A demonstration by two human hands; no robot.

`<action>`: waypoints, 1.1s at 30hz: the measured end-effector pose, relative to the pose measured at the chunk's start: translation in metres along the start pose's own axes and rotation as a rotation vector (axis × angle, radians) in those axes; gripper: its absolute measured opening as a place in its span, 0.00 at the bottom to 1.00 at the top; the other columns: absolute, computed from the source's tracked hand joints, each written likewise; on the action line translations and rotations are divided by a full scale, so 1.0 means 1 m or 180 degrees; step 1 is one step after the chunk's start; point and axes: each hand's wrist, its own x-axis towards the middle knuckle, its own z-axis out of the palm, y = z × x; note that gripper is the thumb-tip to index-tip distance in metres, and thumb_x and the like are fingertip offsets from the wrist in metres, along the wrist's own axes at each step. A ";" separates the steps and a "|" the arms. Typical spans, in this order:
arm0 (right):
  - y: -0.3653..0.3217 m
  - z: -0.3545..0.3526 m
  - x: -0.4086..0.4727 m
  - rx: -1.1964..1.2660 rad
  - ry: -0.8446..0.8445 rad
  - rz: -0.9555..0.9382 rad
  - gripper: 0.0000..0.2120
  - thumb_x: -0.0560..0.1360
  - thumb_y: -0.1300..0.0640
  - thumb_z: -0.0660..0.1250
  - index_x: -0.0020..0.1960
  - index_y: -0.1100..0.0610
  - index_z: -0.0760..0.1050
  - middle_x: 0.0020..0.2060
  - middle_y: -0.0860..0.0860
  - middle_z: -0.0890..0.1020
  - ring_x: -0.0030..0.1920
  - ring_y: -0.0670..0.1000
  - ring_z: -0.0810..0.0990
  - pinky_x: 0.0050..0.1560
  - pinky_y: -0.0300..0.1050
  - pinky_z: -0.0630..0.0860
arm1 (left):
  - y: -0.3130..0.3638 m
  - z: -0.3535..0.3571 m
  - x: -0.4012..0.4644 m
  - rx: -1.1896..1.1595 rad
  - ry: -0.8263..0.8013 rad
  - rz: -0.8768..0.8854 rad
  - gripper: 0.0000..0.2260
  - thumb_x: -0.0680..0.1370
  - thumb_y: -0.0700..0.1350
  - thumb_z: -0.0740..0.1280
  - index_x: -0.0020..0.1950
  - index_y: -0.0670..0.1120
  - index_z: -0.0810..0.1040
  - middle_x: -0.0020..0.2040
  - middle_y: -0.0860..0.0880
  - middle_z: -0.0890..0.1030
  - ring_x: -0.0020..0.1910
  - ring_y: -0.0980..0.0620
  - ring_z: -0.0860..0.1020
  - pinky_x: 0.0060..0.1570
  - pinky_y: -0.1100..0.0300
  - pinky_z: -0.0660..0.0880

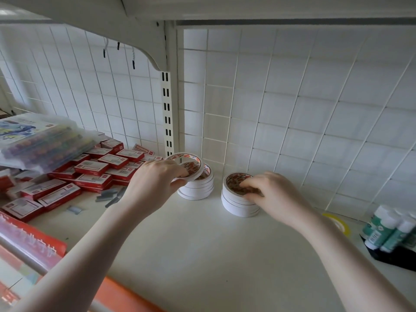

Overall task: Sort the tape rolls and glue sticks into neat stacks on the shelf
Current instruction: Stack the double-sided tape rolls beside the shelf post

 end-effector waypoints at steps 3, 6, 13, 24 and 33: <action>0.001 -0.011 -0.004 -0.0086 0.0128 -0.0018 0.11 0.76 0.53 0.65 0.58 0.50 0.78 0.48 0.48 0.81 0.52 0.52 0.74 0.51 0.44 0.67 | 0.001 0.005 0.011 -0.0041 -0.0121 -0.0049 0.04 0.71 0.42 0.73 0.44 0.45 0.82 0.39 0.46 0.82 0.38 0.41 0.78 0.36 0.53 0.73; 0.002 -0.018 -0.010 -0.0223 0.0098 0.0020 0.12 0.77 0.51 0.63 0.59 0.48 0.77 0.50 0.47 0.81 0.54 0.50 0.74 0.54 0.44 0.67 | -0.001 0.012 0.019 -0.0044 -0.0288 -0.0157 0.05 0.74 0.45 0.70 0.47 0.46 0.82 0.44 0.47 0.82 0.44 0.43 0.79 0.42 0.53 0.73; 0.000 -0.025 -0.029 -0.0357 0.0014 0.0074 0.14 0.78 0.48 0.61 0.62 0.46 0.74 0.55 0.43 0.79 0.58 0.47 0.74 0.54 0.39 0.64 | 0.001 0.030 0.026 0.0016 -0.0586 -0.0211 0.07 0.76 0.49 0.67 0.50 0.49 0.82 0.47 0.49 0.82 0.47 0.45 0.78 0.47 0.57 0.70; 0.011 -0.020 -0.046 -0.0282 0.0035 0.0270 0.13 0.78 0.50 0.62 0.63 0.44 0.74 0.53 0.42 0.79 0.57 0.45 0.74 0.48 0.36 0.62 | -0.005 0.032 0.033 -0.0055 -0.0814 -0.0196 0.08 0.76 0.50 0.67 0.53 0.52 0.81 0.49 0.53 0.82 0.48 0.49 0.78 0.45 0.59 0.69; 0.017 -0.012 -0.047 -0.0232 -0.0022 0.0456 0.13 0.77 0.50 0.64 0.61 0.45 0.76 0.52 0.41 0.80 0.56 0.45 0.76 0.54 0.39 0.69 | -0.020 0.028 0.042 -0.0427 -0.1446 -0.0084 0.05 0.75 0.48 0.68 0.50 0.51 0.81 0.45 0.55 0.81 0.45 0.54 0.77 0.47 0.59 0.73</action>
